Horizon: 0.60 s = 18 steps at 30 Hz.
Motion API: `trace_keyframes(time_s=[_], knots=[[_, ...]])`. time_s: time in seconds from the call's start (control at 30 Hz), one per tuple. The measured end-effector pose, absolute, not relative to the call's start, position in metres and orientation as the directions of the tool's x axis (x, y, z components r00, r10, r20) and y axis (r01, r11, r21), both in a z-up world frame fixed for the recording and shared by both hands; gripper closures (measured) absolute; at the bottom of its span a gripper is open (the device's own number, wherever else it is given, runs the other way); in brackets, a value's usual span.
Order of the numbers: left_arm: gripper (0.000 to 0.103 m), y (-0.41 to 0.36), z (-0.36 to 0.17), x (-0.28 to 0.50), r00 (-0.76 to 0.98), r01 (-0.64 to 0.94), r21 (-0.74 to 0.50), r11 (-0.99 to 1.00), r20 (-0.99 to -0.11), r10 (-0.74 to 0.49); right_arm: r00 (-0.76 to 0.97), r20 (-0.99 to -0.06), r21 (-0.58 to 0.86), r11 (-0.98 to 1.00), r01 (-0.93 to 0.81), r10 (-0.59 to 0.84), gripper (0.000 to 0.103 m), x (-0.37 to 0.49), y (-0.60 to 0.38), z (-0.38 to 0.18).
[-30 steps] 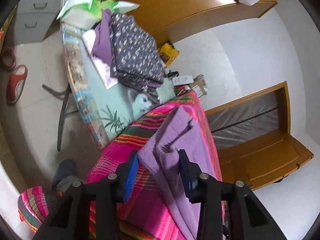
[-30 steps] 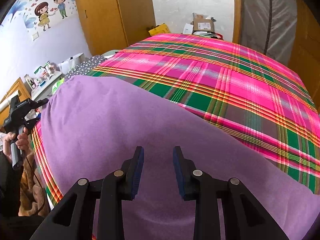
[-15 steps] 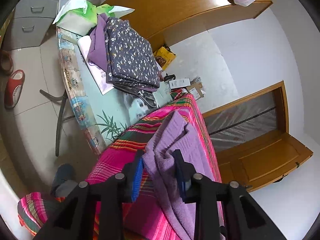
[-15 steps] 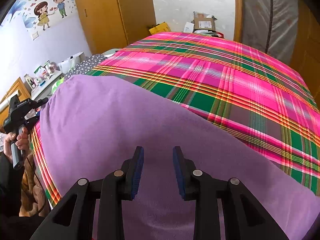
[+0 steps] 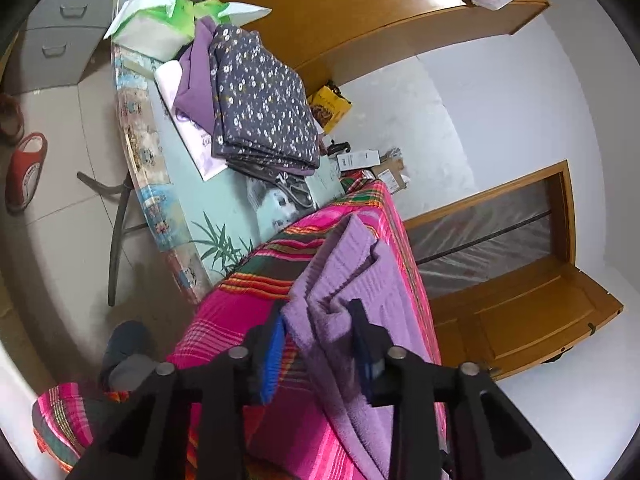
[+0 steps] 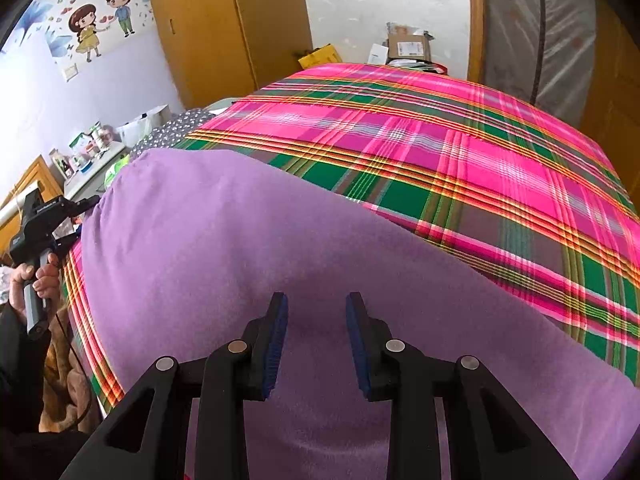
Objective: Fold clothes
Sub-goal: 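Carry the held sweatshirt end over the body toward the right gripper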
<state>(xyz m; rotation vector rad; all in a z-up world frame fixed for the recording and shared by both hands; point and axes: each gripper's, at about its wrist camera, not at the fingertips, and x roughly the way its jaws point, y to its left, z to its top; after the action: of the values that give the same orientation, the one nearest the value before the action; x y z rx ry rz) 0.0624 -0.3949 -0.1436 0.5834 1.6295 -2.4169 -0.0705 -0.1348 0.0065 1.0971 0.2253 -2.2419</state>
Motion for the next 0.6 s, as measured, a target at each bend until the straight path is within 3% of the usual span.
trace_keyframes(time_s=[0.27, 0.6], knots=[[0.081, -0.386, -0.107, 0.065, -0.918, 0.335, -0.805, -0.491, -0.395, 0.022, -0.463, -0.760, 0.116, -0.796, 0.594, -0.456, 0.072, -0.069, -0.132, 0.007], [0.083, -0.368, -0.054, 0.052, -0.948, 0.225, -0.773, -0.593, -0.313, 0.049, -0.463, -0.759, 0.122, -0.798, 0.590, -0.458, 0.072, -0.069, -0.133, 0.005]])
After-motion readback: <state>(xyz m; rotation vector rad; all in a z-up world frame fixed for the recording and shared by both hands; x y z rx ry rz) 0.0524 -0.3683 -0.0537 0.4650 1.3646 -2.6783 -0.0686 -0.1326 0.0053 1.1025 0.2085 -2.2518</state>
